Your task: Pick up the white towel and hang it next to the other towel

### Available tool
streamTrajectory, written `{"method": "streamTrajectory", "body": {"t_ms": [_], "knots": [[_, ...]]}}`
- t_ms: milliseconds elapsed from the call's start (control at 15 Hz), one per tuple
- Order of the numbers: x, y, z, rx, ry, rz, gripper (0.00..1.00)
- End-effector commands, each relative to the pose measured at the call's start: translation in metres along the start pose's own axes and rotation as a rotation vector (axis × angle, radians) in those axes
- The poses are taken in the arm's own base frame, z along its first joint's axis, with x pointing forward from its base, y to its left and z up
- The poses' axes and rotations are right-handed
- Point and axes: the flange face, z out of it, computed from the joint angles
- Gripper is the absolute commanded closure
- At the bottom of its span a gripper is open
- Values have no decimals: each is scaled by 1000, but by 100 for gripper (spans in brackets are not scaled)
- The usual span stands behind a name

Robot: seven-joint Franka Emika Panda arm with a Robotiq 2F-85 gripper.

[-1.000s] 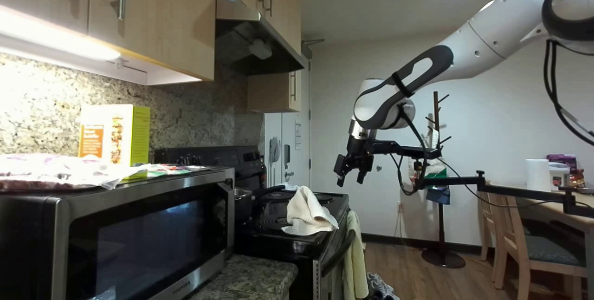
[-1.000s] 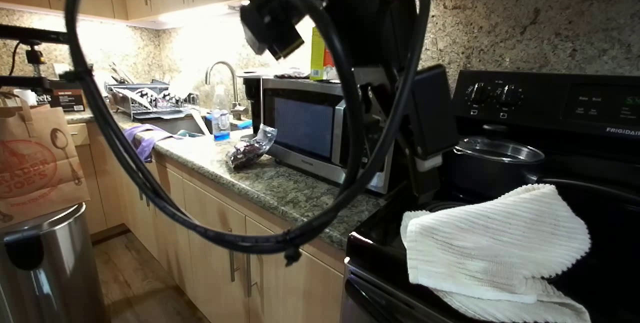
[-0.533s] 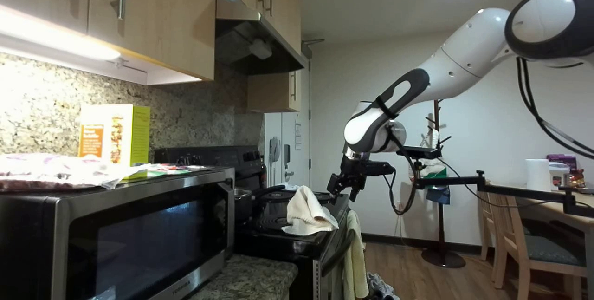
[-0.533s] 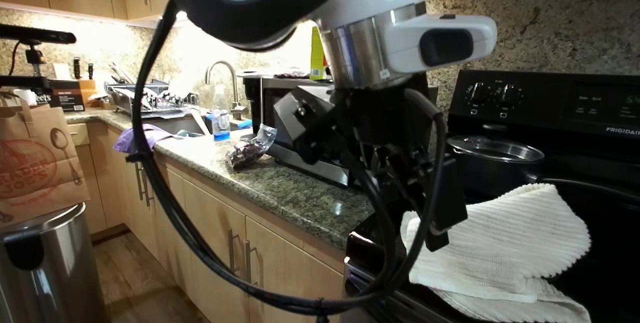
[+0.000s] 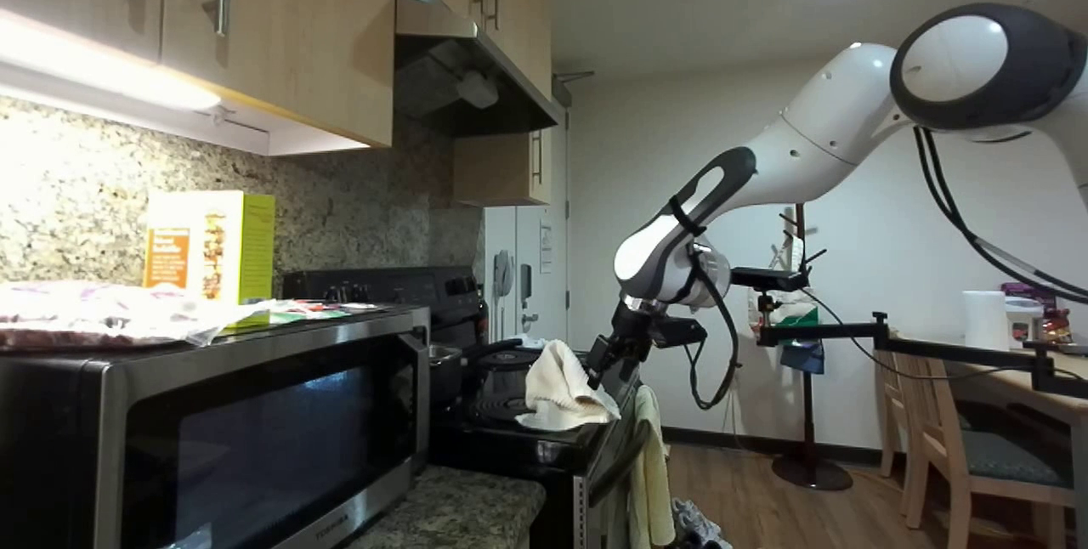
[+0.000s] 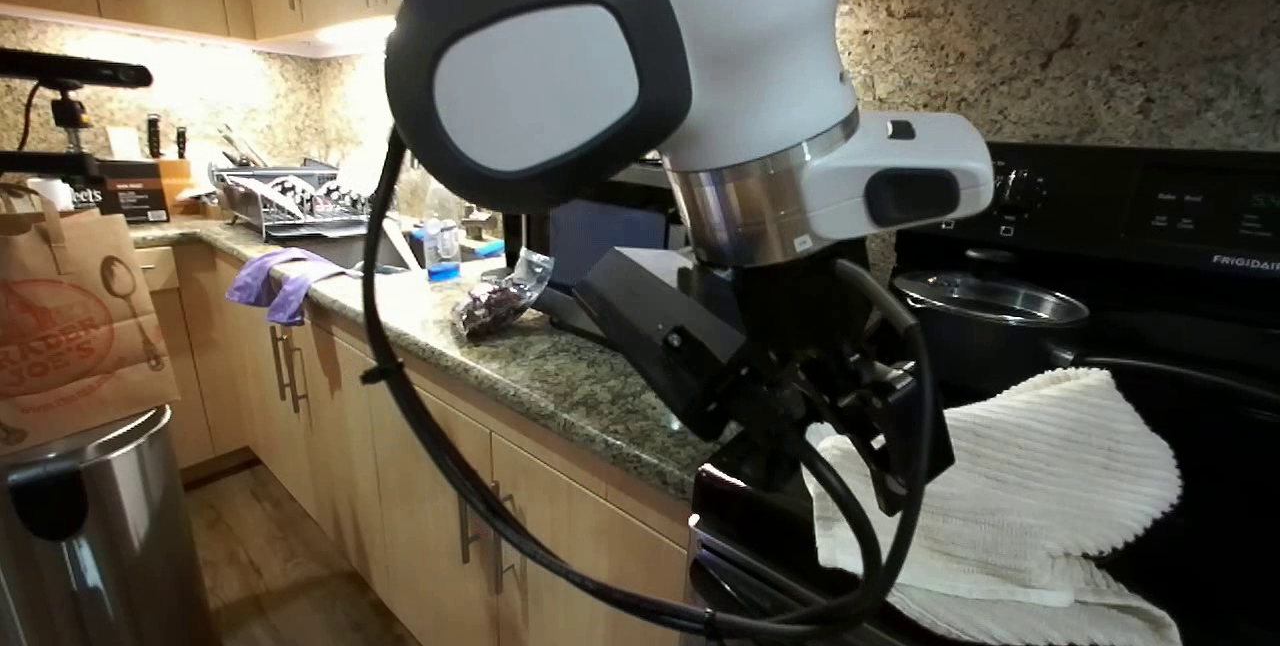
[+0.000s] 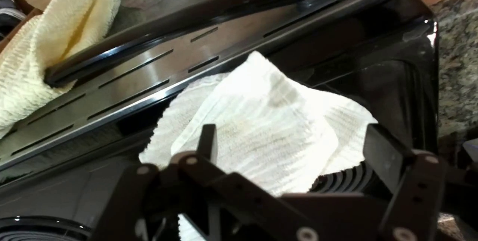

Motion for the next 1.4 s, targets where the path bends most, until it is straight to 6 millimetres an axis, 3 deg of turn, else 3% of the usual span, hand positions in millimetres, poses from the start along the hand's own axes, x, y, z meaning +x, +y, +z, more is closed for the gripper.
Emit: {"method": "streamTrajectory", "body": {"t_ms": [0,467,600,667,800,1067,1333], "knots": [[11,9,16,11,55,-36,0],[27,7,38,75,140,-64,0],[29,7,44,92,135,-67,6],[28,9,48,82,128,-74,28],[30,10,50,83,131,-80,36],[33,13,48,81,130,-68,64],[42,17,31,65,129,-60,89]]}}
